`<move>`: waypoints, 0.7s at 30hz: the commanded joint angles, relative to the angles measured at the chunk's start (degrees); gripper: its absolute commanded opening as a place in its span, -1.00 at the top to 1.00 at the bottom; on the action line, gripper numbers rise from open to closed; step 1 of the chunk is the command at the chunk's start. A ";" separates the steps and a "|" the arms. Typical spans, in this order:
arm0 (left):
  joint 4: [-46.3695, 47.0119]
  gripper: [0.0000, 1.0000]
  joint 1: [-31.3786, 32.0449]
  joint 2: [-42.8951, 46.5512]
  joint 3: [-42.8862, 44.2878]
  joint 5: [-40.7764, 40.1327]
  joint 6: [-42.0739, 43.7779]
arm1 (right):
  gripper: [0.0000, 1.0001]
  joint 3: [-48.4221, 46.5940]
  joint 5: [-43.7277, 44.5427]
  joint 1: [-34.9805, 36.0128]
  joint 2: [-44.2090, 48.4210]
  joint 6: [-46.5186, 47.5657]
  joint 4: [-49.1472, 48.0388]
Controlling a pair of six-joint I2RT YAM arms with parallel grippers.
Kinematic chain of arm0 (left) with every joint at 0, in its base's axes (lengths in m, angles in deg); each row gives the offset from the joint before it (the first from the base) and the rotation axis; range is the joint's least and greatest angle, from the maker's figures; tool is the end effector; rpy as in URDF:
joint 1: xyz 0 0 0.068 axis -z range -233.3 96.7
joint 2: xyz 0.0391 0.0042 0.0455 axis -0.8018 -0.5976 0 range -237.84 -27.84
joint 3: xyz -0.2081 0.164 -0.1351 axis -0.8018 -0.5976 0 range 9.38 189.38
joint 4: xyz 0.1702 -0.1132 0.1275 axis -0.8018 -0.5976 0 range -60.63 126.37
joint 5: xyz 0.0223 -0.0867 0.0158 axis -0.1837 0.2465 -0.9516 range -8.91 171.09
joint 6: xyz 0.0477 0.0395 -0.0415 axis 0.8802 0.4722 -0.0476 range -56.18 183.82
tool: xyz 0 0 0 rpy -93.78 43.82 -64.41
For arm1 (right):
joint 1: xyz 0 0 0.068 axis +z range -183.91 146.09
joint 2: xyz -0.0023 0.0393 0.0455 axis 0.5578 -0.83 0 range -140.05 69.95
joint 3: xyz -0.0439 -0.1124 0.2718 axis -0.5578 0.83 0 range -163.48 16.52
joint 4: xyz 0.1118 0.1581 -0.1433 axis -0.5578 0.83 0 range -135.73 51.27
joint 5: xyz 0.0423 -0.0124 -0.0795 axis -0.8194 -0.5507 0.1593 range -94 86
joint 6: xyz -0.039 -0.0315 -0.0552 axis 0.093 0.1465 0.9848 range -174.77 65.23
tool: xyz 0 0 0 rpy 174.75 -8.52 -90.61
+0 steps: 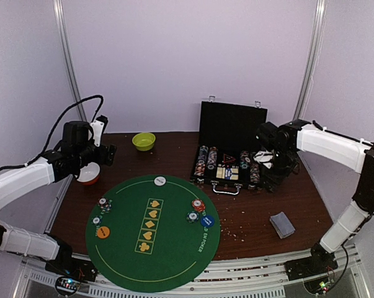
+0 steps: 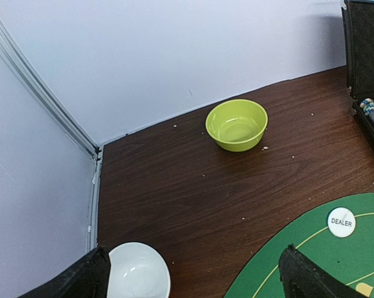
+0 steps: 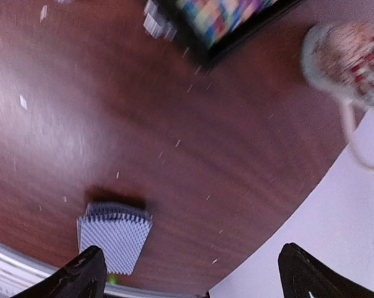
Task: Distribute texas hold em gaming equipment
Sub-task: Position the face-down deck piles at the center of the board.
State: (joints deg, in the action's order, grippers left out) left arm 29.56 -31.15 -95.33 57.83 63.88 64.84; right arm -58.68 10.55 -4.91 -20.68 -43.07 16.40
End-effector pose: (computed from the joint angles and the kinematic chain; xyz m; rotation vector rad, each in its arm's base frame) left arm 0.2477 -0.0810 0.3065 0.2151 1.9893 0.0673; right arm 0.2552 0.1235 0.2699 -0.9617 2.7078 -0.3155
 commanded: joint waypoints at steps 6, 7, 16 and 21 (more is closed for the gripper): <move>2.98 -0.96 -0.35 -0.44 -0.81 0.17 1.27 | -1.00 17.66 -14.62 0.44 7.16 2.55 5.64; 2.95 -0.97 -0.28 -0.57 -0.85 0.15 1.19 | -1.00 18.08 -14.15 0.45 7.41 2.25 5.48; 2.78 -0.96 -0.31 -0.32 -0.83 0.12 1.35 | -0.99 23.53 -15.09 0.25 6.91 2.97 5.07; 3.20 -0.96 -0.31 0.15 -1.46 -0.29 1.71 | -1.00 22.13 -15.44 -0.42 3.10 2.54 3.52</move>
State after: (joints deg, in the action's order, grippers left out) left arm 29.91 -31.13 -95.68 57.26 63.90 65.71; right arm -34.95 -3.74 -4.82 -14.71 -40.14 20.77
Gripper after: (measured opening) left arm 0.982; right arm 0.998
